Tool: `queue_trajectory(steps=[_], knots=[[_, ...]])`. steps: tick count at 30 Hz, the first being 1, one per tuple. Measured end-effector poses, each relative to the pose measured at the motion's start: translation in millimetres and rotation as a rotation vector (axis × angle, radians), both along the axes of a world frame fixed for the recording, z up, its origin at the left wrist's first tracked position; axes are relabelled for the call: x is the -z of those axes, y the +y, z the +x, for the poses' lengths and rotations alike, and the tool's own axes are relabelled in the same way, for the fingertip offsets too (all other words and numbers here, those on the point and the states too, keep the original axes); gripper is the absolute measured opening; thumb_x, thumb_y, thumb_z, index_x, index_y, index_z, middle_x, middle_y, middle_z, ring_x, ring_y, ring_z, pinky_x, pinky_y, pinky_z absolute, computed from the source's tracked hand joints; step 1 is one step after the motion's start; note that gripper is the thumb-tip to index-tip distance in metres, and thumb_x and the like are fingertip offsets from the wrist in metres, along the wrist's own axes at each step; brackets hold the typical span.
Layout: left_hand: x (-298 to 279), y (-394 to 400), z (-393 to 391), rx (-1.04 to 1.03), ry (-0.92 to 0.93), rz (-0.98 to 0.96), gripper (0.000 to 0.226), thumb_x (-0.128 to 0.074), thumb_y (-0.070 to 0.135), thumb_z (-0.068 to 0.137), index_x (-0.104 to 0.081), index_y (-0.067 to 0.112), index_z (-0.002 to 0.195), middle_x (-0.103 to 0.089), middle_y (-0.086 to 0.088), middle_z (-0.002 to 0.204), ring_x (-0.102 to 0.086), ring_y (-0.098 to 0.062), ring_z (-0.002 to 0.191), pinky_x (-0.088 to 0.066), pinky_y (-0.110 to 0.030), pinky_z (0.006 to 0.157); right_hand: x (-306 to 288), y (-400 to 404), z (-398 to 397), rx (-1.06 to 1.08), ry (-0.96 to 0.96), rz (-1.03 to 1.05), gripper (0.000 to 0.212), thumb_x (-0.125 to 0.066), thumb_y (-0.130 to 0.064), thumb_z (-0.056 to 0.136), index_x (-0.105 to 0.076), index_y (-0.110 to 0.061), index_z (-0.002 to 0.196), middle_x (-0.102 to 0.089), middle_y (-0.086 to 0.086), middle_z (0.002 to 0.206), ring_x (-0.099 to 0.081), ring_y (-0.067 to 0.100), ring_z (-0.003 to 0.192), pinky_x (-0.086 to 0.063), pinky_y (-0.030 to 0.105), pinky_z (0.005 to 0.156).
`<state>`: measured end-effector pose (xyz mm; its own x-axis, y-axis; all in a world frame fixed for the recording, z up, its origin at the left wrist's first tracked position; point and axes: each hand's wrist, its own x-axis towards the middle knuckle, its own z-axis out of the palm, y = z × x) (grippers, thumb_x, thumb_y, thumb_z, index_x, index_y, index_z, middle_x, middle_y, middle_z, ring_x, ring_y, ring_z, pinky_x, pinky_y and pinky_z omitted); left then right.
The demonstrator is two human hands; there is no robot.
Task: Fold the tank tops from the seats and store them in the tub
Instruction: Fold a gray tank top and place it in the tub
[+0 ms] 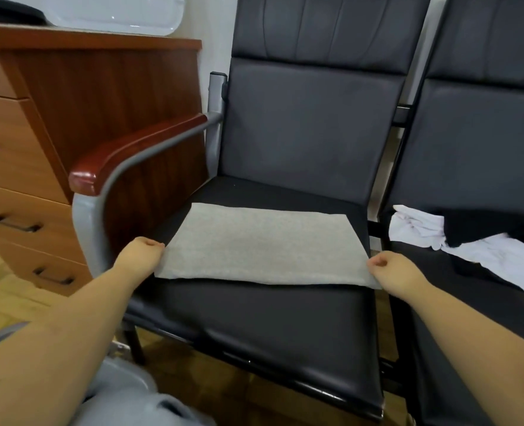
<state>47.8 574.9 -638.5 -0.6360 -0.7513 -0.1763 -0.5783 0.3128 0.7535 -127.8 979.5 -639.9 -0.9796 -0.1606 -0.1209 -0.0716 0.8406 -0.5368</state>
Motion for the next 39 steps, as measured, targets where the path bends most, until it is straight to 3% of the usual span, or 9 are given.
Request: queue_trajectory(steps=[3,7,12,18,22,28,32,35,39], knots=[[1.5,1.4,0.2,0.01,-0.11,-0.056,0.035,-0.057,0.036,0.095,-0.068,0.003,0.087,-0.065,-0.017,0.095,-0.058,-0.034,0.09,-0.043,-0.037,0.081,-6.0,-28.8,14.5,-0.106,0.103,0.114,0.017,-0.05,-0.023,0.092,-0.066,-0.019,0.094,-0.062,0.008,0.109,-0.057,0.029,0.102,-0.049,0.04,0.088],[1.6,0.5,0.2,0.057,-0.171,-0.135,0.03,-0.061,0.038,0.091,-0.066,0.01,0.083,-0.065,-0.012,0.094,-0.058,-0.03,0.088,-0.045,-0.036,0.081,-7.5,-95.1,49.7,-0.323,0.112,0.02,0.008,-0.056,-0.023,0.092,-0.061,-0.024,0.086,-0.063,0.003,0.103,-0.06,0.024,0.098,-0.048,0.034,0.086],[10.2,5.9,14.0,0.063,-0.061,-0.285,0.016,-0.056,0.034,0.094,-0.058,0.019,0.087,-0.061,-0.006,0.091,-0.059,-0.026,0.085,-0.048,-0.038,0.078,-6.6,-183.3,94.0,-0.553,0.083,-0.056,0.034,-0.059,-0.036,0.093,-0.056,-0.023,0.124,-0.054,-0.004,0.127,-0.051,0.014,0.115,-0.042,0.028,0.099],[8.5,-0.9,14.9,0.033,0.048,-0.145,0.015,-0.058,0.03,0.094,-0.058,0.016,0.088,-0.057,0.001,0.076,-0.057,-0.023,0.078,-0.045,-0.03,0.069,0.6,-254.7,128.8,-0.735,0.185,-0.008,0.062,-0.062,-0.044,0.088,-0.038,-0.027,0.142,-0.043,-0.005,0.142,-0.04,0.015,0.129,-0.033,0.03,0.107],[10.5,-6.1,14.4,0.005,0.056,0.018,0.016,-0.063,0.029,0.091,-0.065,0.014,0.096,-0.065,-0.006,0.073,-0.058,-0.015,0.052,-0.044,-0.02,0.041,11.9,-278.1,134.3,-0.659,0.259,-0.002,0.059,-0.056,-0.048,0.09,-0.039,-0.026,0.142,-0.047,-0.004,0.139,-0.041,0.015,0.126,-0.031,0.028,0.105],[7.7,-0.3,8.1,0.056,0.013,-0.002,0.019,-0.06,0.029,0.092,-0.069,0.015,0.083,-0.066,-0.005,0.061,-0.06,-0.014,0.05,-0.052,-0.027,0.061,19.1,-289.7,139.2,-0.599,0.277,-0.028,0.053,-0.055,-0.048,0.09,-0.045,-0.025,0.137,-0.048,-0.004,0.133,-0.041,0.016,0.12,-0.034,0.028,0.101],[2.8,4.2,5.7,0.113,-0.073,-0.034,0.027,-0.06,0.03,0.093,-0.069,0.011,0.076,-0.063,-0.006,0.069,-0.06,-0.021,0.071,-0.046,-0.027,0.063,18.9,-292.0,140.8,-0.591,0.258,-0.012,0.052,-0.055,-0.046,0.091,-0.046,-0.025,0.137,-0.048,-0.003,0.132,-0.04,0.017,0.118,-0.036,0.029,0.099],[-7.5,6.0,9.1,0.045,-0.073,0.227,0.022,-0.063,0.027,0.091,-0.068,0.006,0.09,-0.056,-0.008,0.066,-0.049,-0.017,0.058,-0.039,-0.024,0.051,17.2,-291.2,147.6,-0.569,0.267,-0.021,0.05,-0.056,-0.046,0.09,-0.046,-0.026,0.135,-0.05,-0.004,0.129,-0.042,0.016,0.117,-0.036,0.028,0.098],[-18.6,15.0,20.8,0.026,0.044,0.713,0.019,-0.067,0.027,0.088,-0.065,0.009,0.082,-0.054,0.001,0.059,-0.038,-0.004,0.04,-0.03,-0.013,0.035,15.8,-288.1,154.3,-0.425,0.198,-0.156,0.025,-0.061,-0.033,0.09,-0.055,-0.023,0.112,-0.06,-0.005,0.107,-0.057,0.014,0.099,-0.048,0.03,0.085]])
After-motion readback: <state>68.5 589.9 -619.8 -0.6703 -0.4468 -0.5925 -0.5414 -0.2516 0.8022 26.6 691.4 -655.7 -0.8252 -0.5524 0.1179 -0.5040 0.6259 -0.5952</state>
